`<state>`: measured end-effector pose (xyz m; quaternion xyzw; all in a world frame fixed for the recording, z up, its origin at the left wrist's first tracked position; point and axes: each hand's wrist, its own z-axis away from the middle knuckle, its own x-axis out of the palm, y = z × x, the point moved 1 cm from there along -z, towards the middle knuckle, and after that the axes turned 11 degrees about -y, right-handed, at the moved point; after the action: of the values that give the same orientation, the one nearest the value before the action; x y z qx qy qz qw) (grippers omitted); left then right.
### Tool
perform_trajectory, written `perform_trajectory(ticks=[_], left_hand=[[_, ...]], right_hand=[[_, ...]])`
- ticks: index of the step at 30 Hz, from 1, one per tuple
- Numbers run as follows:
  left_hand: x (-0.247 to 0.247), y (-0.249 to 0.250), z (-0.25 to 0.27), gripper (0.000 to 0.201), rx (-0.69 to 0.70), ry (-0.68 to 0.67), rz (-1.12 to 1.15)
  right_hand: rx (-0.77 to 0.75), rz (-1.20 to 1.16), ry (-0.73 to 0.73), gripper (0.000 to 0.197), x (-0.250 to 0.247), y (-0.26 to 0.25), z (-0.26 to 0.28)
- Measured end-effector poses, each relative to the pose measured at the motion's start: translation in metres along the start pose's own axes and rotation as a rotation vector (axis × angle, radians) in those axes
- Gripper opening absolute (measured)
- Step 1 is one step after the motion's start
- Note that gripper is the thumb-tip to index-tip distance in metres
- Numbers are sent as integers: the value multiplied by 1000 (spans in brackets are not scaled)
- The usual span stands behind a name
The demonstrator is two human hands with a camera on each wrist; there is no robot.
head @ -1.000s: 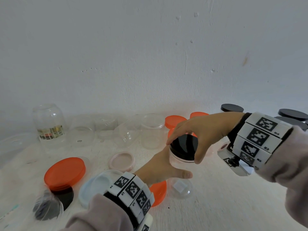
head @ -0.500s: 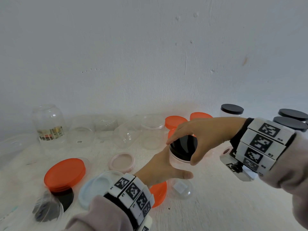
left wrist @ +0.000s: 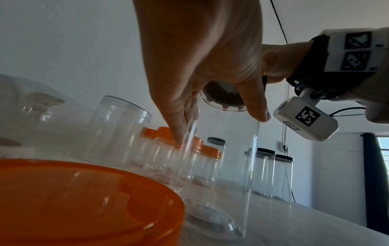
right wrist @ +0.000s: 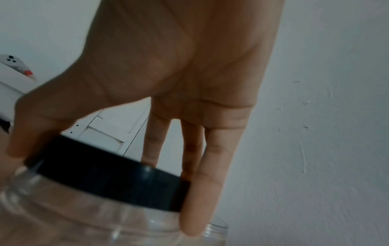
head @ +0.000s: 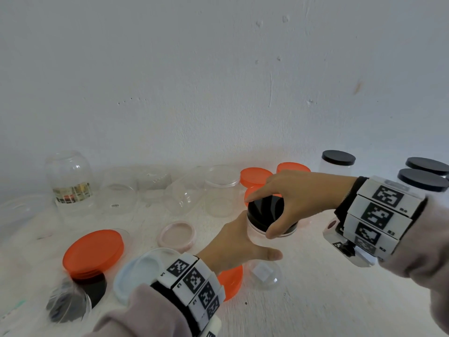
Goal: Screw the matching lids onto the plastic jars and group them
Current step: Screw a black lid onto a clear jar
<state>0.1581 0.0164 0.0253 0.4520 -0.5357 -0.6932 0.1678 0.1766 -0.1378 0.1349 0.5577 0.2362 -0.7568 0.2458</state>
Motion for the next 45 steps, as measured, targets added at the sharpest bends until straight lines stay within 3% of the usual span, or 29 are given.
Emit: perform_trajectory(ticks=[4,9,15,26,45], left_hand=[[1,0,0,86,-13,6,-6],[0,-1,0,86,-25,11,-1],[7,0,0,84,-7,102,-76],[2,1,1,89,-29,41,-79],[1,-1,2,80,-26,-46,50]], right_hand=[[5,13,54,69,3,-3,1],[2,1,89,48,6,-7,1],[196,-32,255,66,24,-6,-3],[251,-214,52,56,15,-9,-1],[16,-151,-284,73,-17,-8,6]])
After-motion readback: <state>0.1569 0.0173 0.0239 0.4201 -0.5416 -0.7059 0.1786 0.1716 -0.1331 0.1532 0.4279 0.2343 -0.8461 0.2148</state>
